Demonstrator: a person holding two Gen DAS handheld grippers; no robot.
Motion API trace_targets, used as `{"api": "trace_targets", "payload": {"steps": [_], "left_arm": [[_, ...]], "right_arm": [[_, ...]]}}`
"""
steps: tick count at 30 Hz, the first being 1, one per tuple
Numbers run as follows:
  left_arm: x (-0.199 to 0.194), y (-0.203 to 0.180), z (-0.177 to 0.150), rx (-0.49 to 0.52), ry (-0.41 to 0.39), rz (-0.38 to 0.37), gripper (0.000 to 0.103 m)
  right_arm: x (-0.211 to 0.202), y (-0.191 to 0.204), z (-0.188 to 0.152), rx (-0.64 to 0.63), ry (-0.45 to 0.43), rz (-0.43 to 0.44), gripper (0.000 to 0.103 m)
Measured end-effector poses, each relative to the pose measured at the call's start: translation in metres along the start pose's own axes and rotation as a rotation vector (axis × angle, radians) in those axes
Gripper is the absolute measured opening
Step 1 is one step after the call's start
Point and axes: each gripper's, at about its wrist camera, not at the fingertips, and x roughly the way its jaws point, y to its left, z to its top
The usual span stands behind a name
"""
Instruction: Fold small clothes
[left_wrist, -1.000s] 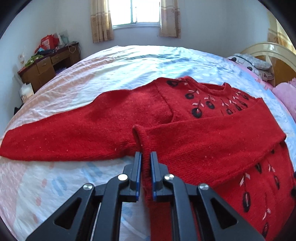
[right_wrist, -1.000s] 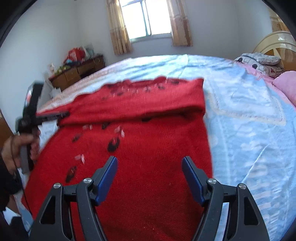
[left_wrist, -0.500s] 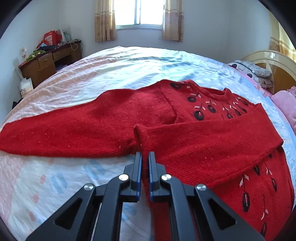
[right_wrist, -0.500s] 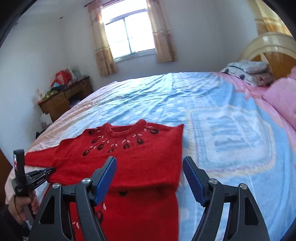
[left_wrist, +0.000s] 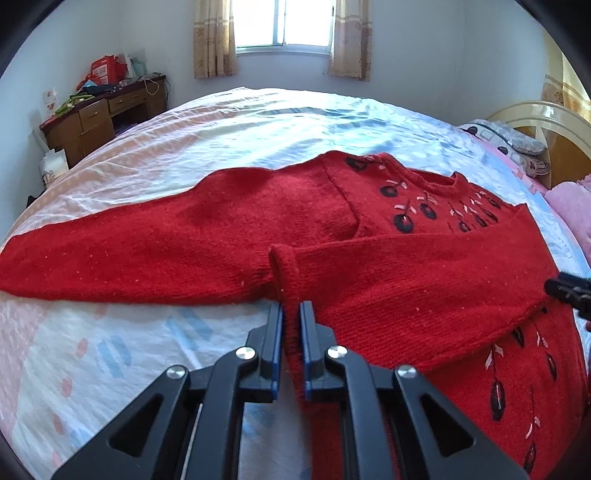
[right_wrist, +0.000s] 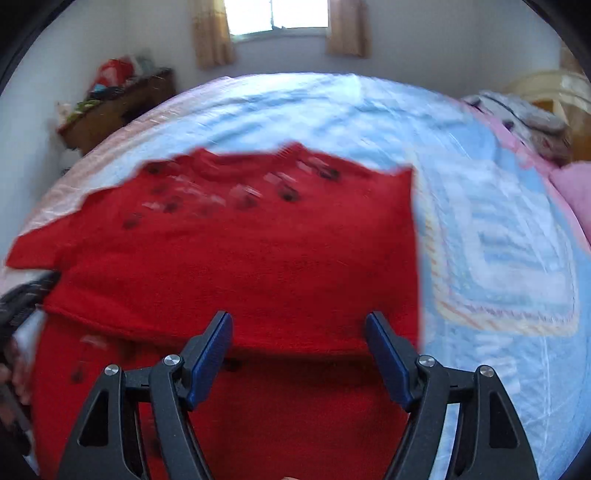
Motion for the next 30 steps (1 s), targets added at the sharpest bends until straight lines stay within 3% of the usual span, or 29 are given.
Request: {"api": "trace_targets", "payload": {"steps": [5, 10, 11, 14, 17, 21, 23, 28, 30], "left_arm": [[-0.001, 0.003, -0.001, -0.017, -0.002, -0.001, 0.015], [-0.001, 0.006, -0.002, -0.029, -0.007, -0.012, 0.016], [-0.002, 0.007, -0.002, -0.034, -0.007, -0.017, 0.016], [-0.002, 0.01, -0.002, -0.045, -0.008, -0.027, 0.017], [-0.002, 0.01, -0.003, -0.043, -0.01, -0.027, 0.017], [-0.002, 0.01, -0.003, -0.048, -0.009, -0.027, 0.017], [-0.004, 0.011, -0.003, -0.054, -0.012, -0.024, 0.022], [-0.006, 0.015, -0.004, -0.079, -0.016, -0.022, 0.033], [-0.009, 0.017, -0.004, -0.088, -0.023, -0.015, 0.046]], "right_arm": [[-0.001, 0.051, 0.015, -0.086, -0.026, 0.029, 0.075], [0.039, 0.09, -0.004, -0.12, 0.096, 0.031, 0.075], [0.035, 0.097, -0.006, -0.134, 0.052, 0.003, 0.075], [0.023, 0.114, -0.009, -0.166, 0.028, 0.038, 0.075], [0.008, 0.129, -0.009, -0.2, -0.069, 0.025, 0.075], [0.032, 0.15, -0.018, -0.229, 0.013, 0.093, 0.075], [0.03, 0.156, -0.022, -0.256, -0.029, 0.059, 0.075], [0.031, 0.15, -0.025, -0.219, -0.032, 0.103, 0.076], [0.03, 0.151, -0.027, -0.225, -0.037, 0.096, 0.076]]}}
